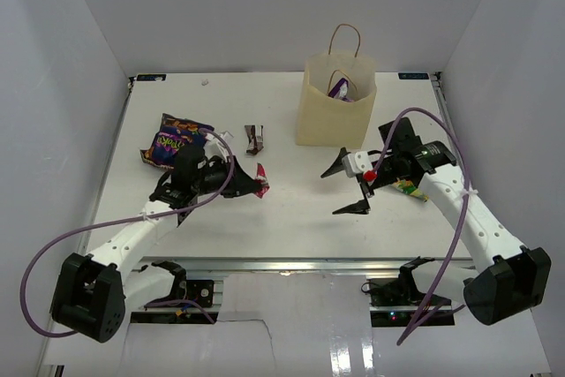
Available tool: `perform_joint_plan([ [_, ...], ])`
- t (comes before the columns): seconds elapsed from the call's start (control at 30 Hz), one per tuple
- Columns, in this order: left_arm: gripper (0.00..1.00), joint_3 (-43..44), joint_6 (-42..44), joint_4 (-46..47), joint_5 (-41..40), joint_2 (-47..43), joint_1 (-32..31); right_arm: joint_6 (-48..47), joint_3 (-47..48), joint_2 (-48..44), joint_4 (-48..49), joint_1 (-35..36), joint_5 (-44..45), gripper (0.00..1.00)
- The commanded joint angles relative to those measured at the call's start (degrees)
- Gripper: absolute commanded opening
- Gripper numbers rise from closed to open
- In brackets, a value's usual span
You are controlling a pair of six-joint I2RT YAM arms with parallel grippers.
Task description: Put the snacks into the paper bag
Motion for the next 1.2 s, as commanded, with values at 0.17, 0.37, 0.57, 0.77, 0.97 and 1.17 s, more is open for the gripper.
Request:
perform_joint_plan([
  [0.17, 0.14, 0.28, -5.08, 13.30, 23.70, 6.21, -8.92, -30.40, 10.56, 9.53, -6.81, 10.56, 3.61, 0.96],
  [0.37, 0.13, 3.00, -5.35, 13.47, 23.63, 10.18, -14.46, -24.52, 8.12, 12.97, 0.21, 20.40, 12.30, 0.97],
  [0.57, 0.13, 3.62, -5.44, 13.74, 23.80, 9.48, -14.99, -24.51, 7.42, 14.29, -1.28, 21.47, 15.13, 1.00],
  [0.77, 0.13, 4.50, -5.44, 13.82, 24.94, 9.74, -15.08, -22.06, 6.45, 16.48, 0.04, 23.14, 17.76, 0.91],
  [0.97, 0.13, 4.85, -5.70, 13.91, 24.68, 8.69, -15.08, -17.83, 5.66, 17.28, 2.67, 25.60, 19.52, 0.76],
  [1.17, 0.15, 4.94, -6.14, 14.00, 24.50, 7.98, -15.08, -14.23, 5.92, 16.49, 4.08, 26.31, 21.11, 0.42],
])
